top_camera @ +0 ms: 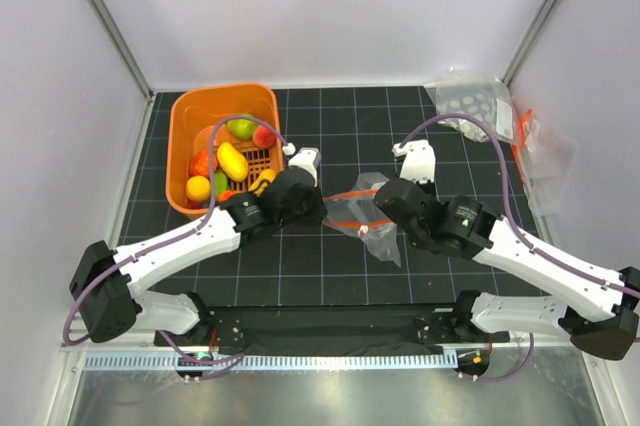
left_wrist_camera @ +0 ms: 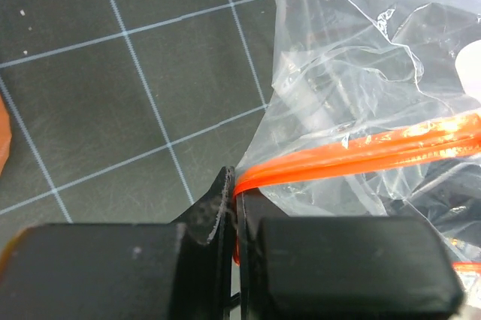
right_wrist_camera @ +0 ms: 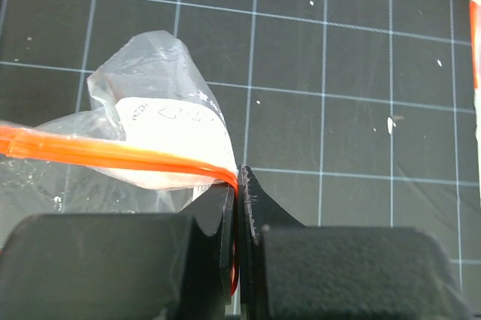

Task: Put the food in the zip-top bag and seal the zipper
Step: Open the zipper of the food storage bag.

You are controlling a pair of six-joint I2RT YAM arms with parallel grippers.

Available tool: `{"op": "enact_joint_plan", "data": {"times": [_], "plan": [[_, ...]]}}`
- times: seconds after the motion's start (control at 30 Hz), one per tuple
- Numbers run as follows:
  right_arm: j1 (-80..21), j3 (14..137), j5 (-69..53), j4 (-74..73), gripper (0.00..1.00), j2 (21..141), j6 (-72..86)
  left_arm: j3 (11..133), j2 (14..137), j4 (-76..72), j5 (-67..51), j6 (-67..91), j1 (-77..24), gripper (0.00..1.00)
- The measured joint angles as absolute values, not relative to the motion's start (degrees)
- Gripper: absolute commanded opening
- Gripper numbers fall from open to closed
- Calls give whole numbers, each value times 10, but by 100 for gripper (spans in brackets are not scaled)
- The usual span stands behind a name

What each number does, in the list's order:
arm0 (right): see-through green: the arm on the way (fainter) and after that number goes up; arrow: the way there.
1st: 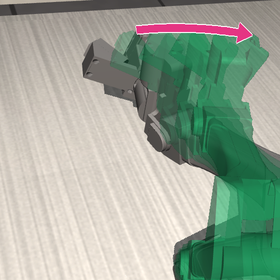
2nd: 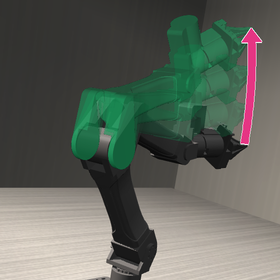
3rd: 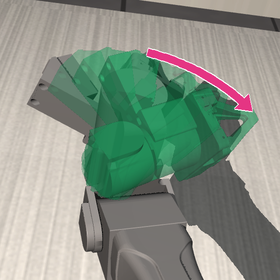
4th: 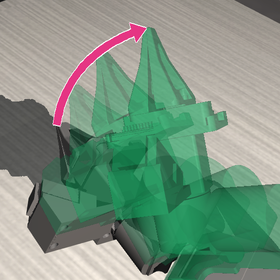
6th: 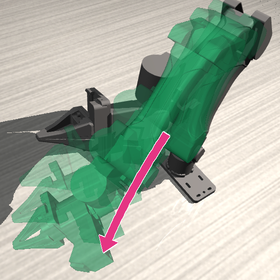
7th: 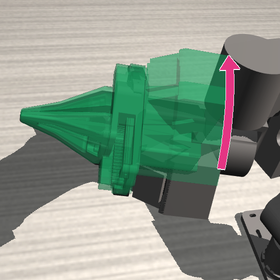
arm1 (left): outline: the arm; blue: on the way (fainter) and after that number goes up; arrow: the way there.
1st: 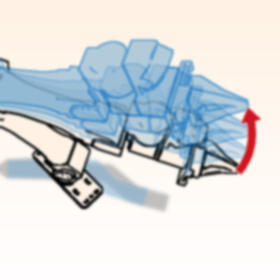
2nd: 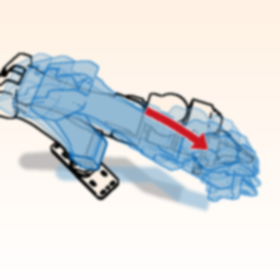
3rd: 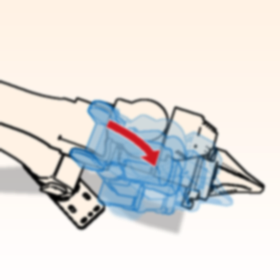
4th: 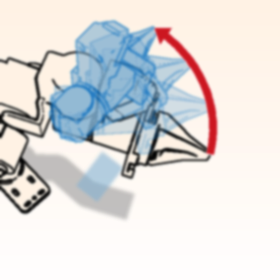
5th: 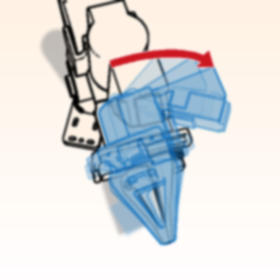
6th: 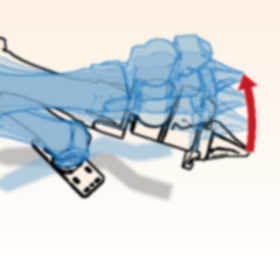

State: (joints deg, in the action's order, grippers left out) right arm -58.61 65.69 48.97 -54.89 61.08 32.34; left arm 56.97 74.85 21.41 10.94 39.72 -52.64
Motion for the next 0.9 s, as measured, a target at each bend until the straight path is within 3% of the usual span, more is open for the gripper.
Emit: {"op": "enact_joint_plan", "data": {"times": [0.13, 0.17, 0.23, 0.27, 0.37, 0.53, 0.9], "plan": [[-584, 657, 491, -566, 1, 595, 340, 569, 748, 206, 109, 394, -530, 23], [-584, 657, 488, -566, 1, 588, 340, 569, 748, 203, 109, 392, -530, 36], [-583, 654, 481, -563, 1, 575, 340, 567, 748, 200, 107, 386, -530, 51], [-582, 651, 478, -561, 1, 571, 339, 564, 748, 198, 104, 385, -529, 63], [-579, 646, 470, -557, 1, 584, 337, 556, 748, 198, 91, 381, -528, 81], [-578, 639, 450, -536, 1, 641, 331, 557, 735, 210, 72, 358, -527, 91], [-578, 622, 449, -523, 1, 641, 331, 616, 637, 322, 75, 313, -465, 100]]}}
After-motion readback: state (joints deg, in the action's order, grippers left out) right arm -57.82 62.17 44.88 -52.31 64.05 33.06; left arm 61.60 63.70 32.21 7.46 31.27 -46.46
